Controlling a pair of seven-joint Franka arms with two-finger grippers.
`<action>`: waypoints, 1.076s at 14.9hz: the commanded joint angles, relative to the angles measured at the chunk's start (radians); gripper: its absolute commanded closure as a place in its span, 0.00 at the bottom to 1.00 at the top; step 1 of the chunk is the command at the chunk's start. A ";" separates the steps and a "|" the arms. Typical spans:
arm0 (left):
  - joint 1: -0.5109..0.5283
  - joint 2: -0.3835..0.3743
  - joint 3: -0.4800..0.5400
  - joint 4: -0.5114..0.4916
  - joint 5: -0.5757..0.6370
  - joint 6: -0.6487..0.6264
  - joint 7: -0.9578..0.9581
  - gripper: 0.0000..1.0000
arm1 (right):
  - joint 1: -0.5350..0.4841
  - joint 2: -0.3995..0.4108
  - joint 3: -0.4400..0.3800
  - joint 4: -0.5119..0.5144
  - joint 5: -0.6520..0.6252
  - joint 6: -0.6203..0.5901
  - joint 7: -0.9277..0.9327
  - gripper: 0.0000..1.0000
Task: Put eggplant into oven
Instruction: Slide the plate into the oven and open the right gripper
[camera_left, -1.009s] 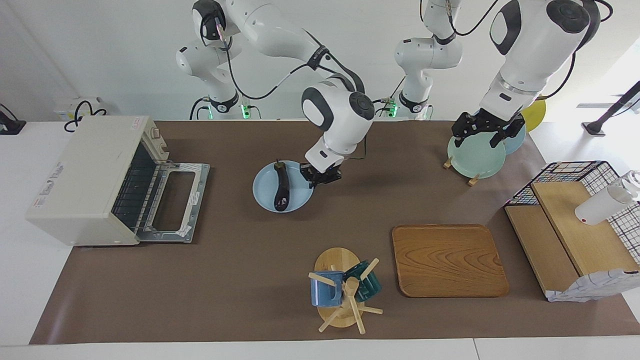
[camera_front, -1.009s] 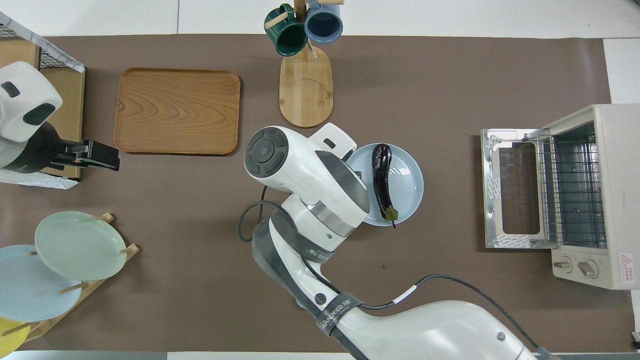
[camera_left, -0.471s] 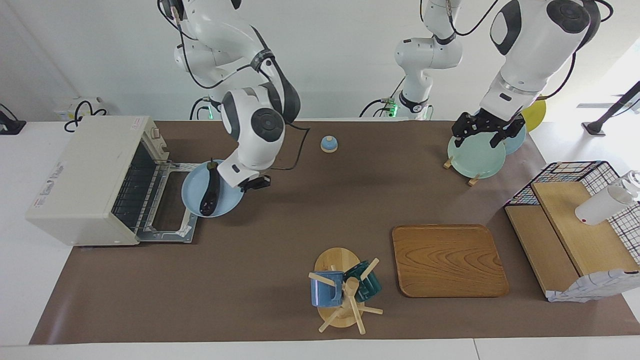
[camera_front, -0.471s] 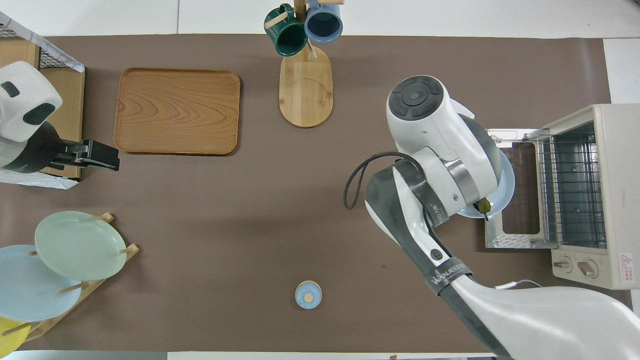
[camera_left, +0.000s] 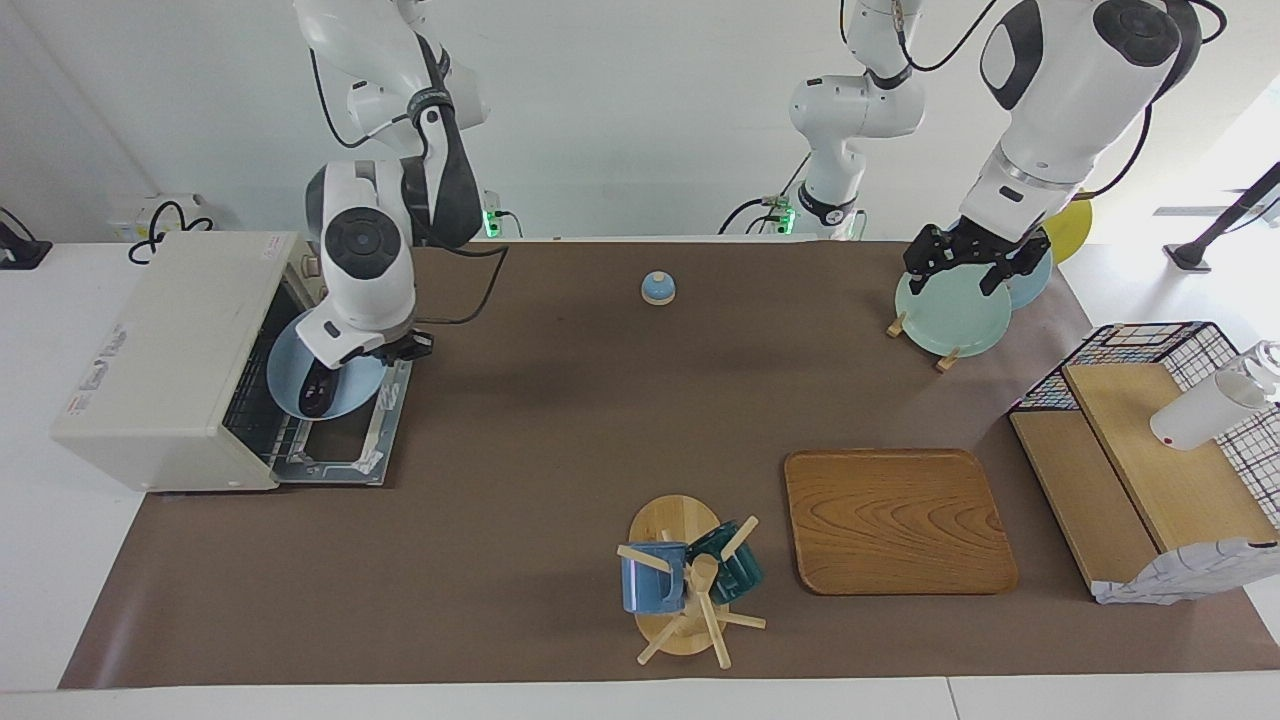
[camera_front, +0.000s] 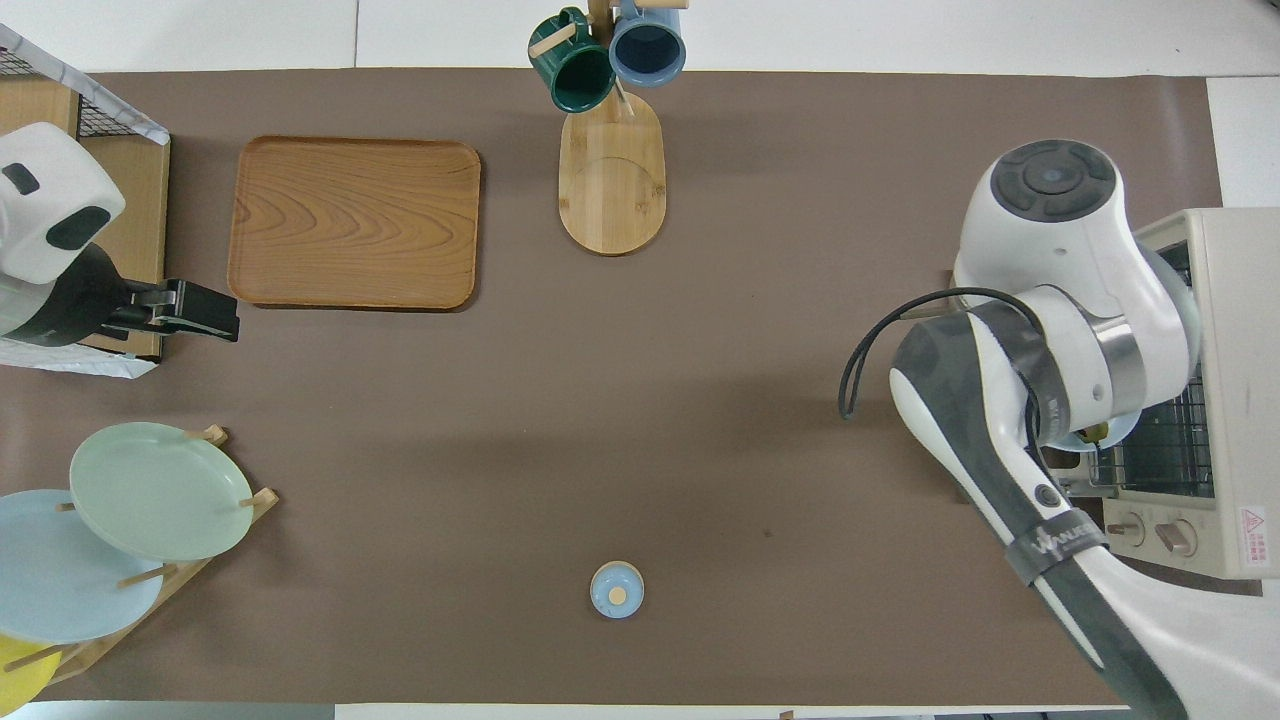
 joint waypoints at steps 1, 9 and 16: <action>0.014 -0.007 -0.007 0.001 -0.014 0.003 0.006 0.00 | -0.120 -0.043 0.016 -0.056 -0.012 0.037 -0.132 1.00; 0.014 -0.007 -0.007 0.001 -0.012 0.003 0.006 0.00 | -0.203 -0.107 0.016 -0.289 -0.012 0.300 -0.140 1.00; 0.014 -0.007 -0.007 0.001 -0.014 0.003 0.006 0.00 | -0.189 -0.103 0.021 -0.278 -0.002 0.300 -0.107 0.89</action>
